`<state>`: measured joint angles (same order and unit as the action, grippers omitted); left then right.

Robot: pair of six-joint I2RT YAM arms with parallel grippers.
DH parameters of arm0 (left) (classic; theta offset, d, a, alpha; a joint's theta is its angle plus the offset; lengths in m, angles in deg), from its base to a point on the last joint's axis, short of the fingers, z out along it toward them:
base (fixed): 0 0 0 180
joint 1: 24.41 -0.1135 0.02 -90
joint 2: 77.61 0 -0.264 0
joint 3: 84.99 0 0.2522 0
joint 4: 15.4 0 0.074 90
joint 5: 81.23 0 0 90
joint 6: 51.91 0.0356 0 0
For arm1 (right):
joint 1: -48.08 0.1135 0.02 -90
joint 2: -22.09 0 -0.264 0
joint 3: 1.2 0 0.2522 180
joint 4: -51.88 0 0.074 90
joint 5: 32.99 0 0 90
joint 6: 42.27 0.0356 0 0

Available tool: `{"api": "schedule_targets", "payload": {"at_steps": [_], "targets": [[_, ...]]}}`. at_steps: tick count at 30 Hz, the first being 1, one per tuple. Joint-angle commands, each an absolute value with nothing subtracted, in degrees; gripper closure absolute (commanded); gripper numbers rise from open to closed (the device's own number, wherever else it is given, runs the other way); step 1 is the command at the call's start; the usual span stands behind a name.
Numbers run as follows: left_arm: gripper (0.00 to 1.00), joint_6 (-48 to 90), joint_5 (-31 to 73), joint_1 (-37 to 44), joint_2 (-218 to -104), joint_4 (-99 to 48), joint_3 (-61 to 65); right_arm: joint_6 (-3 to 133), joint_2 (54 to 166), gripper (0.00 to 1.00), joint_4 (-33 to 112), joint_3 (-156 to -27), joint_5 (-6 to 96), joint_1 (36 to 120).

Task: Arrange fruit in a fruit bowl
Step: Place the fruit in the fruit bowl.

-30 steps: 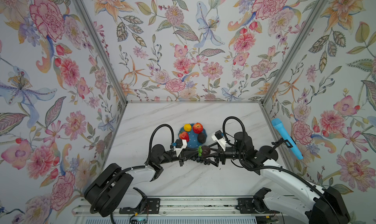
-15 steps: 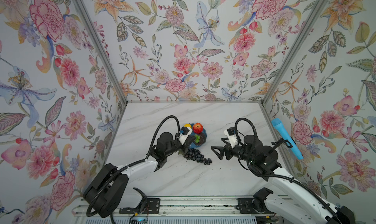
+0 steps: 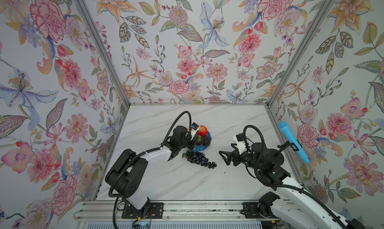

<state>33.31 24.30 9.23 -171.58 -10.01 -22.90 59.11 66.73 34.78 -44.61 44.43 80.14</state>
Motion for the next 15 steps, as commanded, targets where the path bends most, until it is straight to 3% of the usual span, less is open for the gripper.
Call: {"api": "schedule_targets", "payload": {"at_steps": [1, 15], "targets": [[0.9, 32.7, 22.8, 8.4, -172.9, -9.7, -20.4, 60.3, 65.7, 0.01, 34.5, -43.5, 44.9, 80.0], [0.9, 31.0, 20.4, 7.6, -178.3, -5.7, -18.2, 61.1, 66.5, 0.01, 35.1, -43.5, 44.3, 80.2]]}}
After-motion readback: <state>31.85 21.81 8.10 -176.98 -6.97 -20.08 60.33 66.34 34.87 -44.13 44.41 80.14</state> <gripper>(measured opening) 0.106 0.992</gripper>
